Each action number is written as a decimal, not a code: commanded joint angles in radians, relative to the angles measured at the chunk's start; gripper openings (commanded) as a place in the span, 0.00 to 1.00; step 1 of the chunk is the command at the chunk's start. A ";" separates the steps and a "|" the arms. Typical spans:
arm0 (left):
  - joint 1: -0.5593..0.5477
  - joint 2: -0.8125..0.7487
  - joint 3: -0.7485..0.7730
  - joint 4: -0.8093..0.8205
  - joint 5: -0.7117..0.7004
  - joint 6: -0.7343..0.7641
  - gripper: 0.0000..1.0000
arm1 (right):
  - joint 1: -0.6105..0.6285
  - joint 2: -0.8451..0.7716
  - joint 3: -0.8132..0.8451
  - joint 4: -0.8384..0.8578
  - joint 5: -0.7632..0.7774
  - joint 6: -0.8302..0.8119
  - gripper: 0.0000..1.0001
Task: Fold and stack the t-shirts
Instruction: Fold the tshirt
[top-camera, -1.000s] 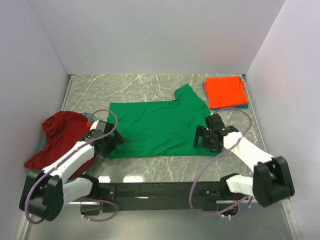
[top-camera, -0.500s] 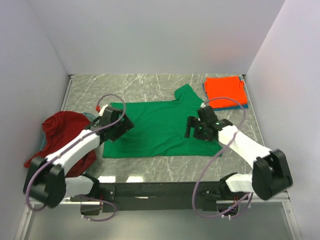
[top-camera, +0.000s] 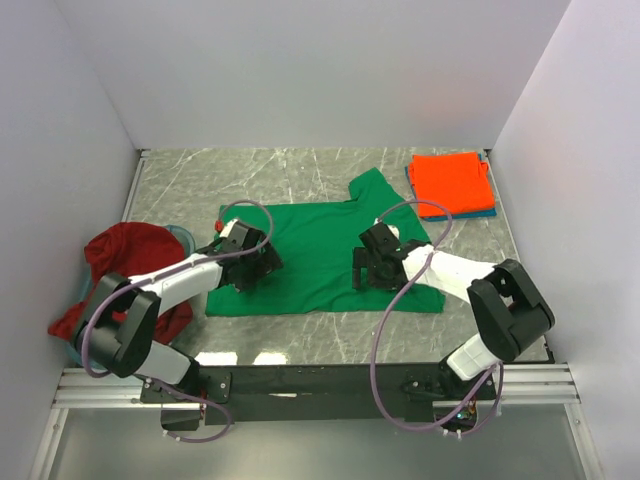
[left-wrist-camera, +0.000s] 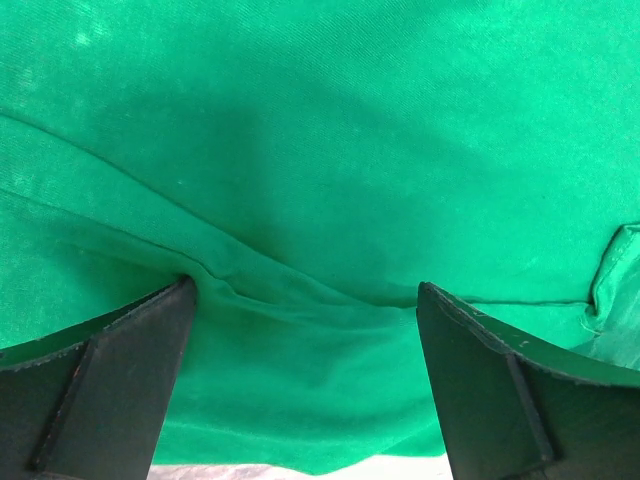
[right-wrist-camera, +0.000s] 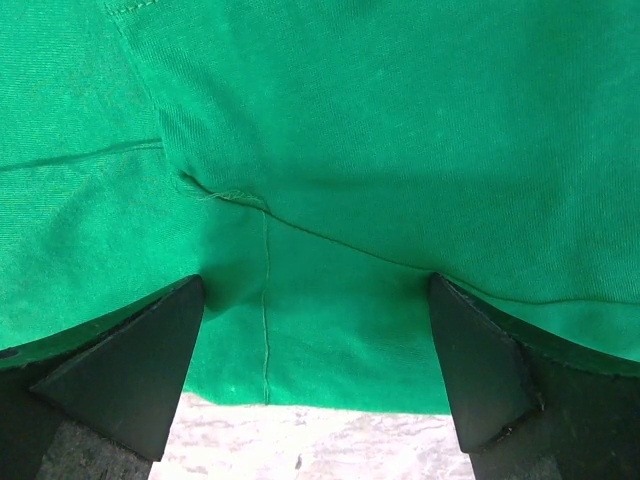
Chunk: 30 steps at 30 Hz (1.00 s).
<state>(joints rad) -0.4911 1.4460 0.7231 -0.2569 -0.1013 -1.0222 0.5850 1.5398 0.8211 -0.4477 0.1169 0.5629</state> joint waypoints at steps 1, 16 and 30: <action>-0.012 -0.010 -0.056 -0.001 -0.014 -0.029 0.99 | 0.019 0.011 -0.088 -0.006 0.001 0.066 1.00; -0.076 -0.289 -0.159 -0.166 -0.133 -0.107 0.99 | 0.093 -0.243 -0.180 -0.120 0.043 0.127 1.00; -0.072 -0.336 0.320 -0.484 -0.426 -0.059 0.99 | 0.093 -0.699 0.108 -0.275 0.236 0.129 1.00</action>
<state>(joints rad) -0.5663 1.1152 0.9409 -0.6521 -0.3889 -1.1099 0.6762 0.8883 0.8974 -0.6758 0.2726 0.6727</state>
